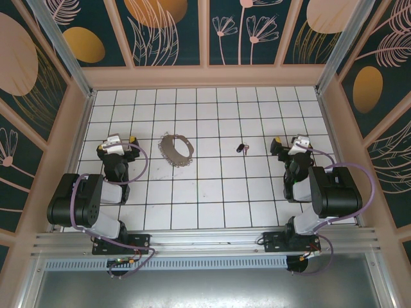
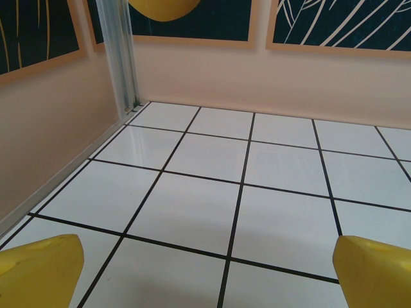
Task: Put the keys on the keyring
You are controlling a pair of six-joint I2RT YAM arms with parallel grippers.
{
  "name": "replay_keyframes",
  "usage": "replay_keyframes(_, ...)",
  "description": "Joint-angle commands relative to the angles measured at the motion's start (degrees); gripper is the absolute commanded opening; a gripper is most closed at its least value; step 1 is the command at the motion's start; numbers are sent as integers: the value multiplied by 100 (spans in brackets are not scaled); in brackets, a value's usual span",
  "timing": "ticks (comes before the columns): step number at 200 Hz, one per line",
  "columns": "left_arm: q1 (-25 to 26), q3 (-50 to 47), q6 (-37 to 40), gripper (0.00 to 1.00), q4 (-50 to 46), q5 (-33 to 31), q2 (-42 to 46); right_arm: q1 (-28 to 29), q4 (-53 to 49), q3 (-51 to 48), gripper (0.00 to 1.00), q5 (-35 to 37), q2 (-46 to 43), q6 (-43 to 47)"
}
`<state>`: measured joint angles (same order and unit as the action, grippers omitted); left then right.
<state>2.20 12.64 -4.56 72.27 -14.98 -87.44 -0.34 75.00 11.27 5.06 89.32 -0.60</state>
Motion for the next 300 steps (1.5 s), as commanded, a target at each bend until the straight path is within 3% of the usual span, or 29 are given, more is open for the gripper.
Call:
replay_keyframes(1, 0, -3, -16, 99, 244, 57, 33, -15, 202, 44, 99, 85, 10, -108)
replay_keyframes(88, -9, 22, -12, 99, 213, 88, 60, 21, 265, 22, 99, 279, 10, -109)
replay_keyframes(113, -1, 502, 2, 99, -1085, 144, 533, 35, 278, -164, 99, 419, -413, -130)
replay_keyframes(128, 0, 866, -12, 99, -2043, 105, 813, 115, -493, -8, 99, 651, -969, -92)
replay_keyframes(177, 149, 955, -688, 99, -3322, 135, 2226, 461, -3130, 816, 99, 887, -2430, -227)
replay_keyframes(215, 686, 1267, -1337, 99, -4323, 735, 2896, 761, -4820, 1271, 99, 539, -2943, -742)
replay_keyframes(231, 740, 1500, -1828, 99, -4750, 1445, 2967, 1073, -5289, 1337, 99, 479, -3123, -842)
replay_keyframes(254, 938, 1497, -2290, 99, -4501, 2585, 3157, 1535, -5837, 1410, 99, 322, -3286, -949)
replay_keyframes(300, 1195, 1926, -2808, 99, -5194, 3224, 3252, 2310, -6606, 1491, 99, -144, -3444, -1153)
